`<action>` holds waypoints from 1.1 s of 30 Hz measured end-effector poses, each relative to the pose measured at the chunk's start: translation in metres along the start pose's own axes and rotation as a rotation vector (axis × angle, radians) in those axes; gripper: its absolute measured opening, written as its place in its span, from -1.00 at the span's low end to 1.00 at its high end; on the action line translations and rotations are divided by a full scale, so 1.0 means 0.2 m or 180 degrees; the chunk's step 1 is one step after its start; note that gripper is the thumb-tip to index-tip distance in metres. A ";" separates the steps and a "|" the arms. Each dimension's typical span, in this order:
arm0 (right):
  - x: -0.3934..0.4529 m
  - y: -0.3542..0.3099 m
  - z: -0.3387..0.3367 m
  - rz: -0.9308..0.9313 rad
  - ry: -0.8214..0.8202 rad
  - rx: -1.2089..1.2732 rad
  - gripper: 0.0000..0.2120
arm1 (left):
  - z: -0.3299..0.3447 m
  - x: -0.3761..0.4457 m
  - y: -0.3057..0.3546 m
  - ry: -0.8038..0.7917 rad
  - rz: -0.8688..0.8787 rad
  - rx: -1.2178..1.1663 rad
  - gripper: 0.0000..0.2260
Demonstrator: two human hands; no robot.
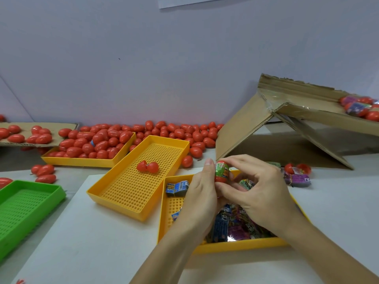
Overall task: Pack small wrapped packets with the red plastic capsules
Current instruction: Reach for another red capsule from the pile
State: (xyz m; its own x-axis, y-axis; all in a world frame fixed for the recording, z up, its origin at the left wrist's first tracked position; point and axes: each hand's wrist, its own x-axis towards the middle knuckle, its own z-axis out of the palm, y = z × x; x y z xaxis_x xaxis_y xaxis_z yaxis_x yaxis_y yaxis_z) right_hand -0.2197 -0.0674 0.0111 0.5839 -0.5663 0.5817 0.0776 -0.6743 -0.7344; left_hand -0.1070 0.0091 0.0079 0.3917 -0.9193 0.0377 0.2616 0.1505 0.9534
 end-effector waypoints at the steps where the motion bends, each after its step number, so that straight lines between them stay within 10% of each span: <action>1: 0.00 0.00 0.00 -0.0005 -0.0009 0.0010 -0.59 | 0.00 0.00 0.00 -0.0024 0.0071 0.0197 -0.58; 15: 0.02 0.04 -0.05 -0.0089 -0.0125 -0.0124 -0.59 | -0.04 -0.01 0.06 -0.0582 0.0292 0.1306 -0.79; 33: 0.02 0.01 -0.03 0.0009 0.0081 -0.0112 -0.63 | -0.01 -0.01 0.04 -0.0230 0.0390 0.0541 -0.71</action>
State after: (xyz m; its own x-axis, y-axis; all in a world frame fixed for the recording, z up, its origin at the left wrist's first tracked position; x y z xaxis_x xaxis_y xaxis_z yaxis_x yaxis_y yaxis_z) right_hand -0.2226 -0.0749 0.0136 0.5632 -0.5798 0.5888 0.0472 -0.6888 -0.7234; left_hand -0.1042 0.0128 0.0143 0.3455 -0.9225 0.1720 0.0609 0.2049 0.9769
